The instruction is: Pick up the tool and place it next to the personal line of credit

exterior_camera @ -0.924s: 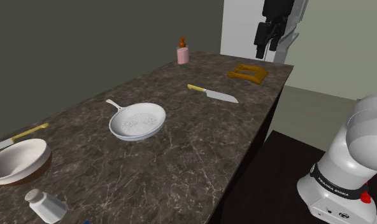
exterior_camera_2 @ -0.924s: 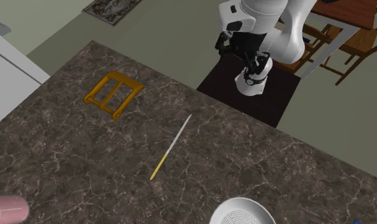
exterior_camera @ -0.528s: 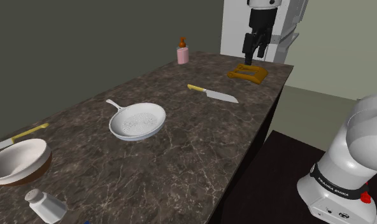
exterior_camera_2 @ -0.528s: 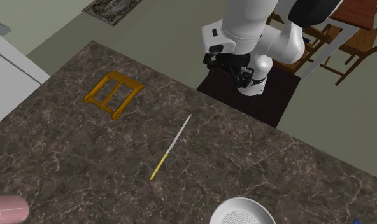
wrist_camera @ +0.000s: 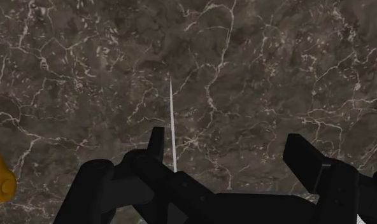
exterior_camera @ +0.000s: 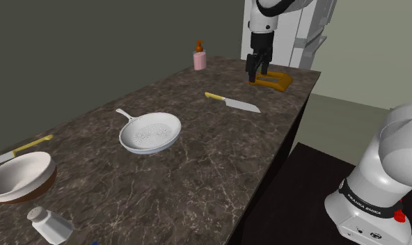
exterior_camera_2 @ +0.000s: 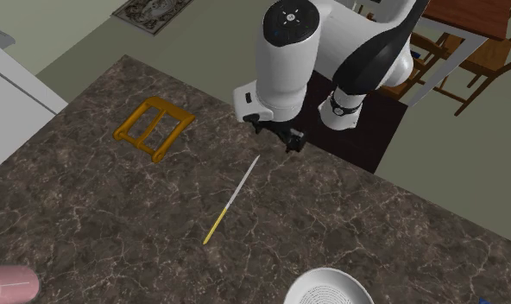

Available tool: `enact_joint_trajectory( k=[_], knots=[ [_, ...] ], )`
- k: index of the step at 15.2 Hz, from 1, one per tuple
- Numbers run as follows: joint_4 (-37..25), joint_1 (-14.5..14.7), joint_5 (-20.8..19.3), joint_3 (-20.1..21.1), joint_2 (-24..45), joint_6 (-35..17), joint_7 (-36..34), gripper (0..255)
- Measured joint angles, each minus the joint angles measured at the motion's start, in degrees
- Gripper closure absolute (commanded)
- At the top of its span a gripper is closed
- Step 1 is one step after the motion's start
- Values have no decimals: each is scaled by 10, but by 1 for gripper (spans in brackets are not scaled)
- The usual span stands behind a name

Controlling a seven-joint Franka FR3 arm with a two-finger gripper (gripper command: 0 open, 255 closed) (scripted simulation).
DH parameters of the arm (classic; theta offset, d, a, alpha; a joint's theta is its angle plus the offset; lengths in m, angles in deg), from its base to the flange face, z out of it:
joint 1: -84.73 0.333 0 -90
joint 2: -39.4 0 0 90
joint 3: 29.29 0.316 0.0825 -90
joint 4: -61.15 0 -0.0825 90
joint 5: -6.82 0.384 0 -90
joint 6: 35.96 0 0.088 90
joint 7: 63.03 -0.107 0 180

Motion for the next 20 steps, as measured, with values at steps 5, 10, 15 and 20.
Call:
enact_joint_trajectory(
  k=[5,10,15,20],
  knots=[
    [-53,4,19,-15,112,-46,37,0],
    [-125,1,45,-23,229,-75,77,0],
    [-199,-9,69,-22,333,-91,112,0],
    [-201,-12,77,-19,367,-120,119,0]
  ],
)
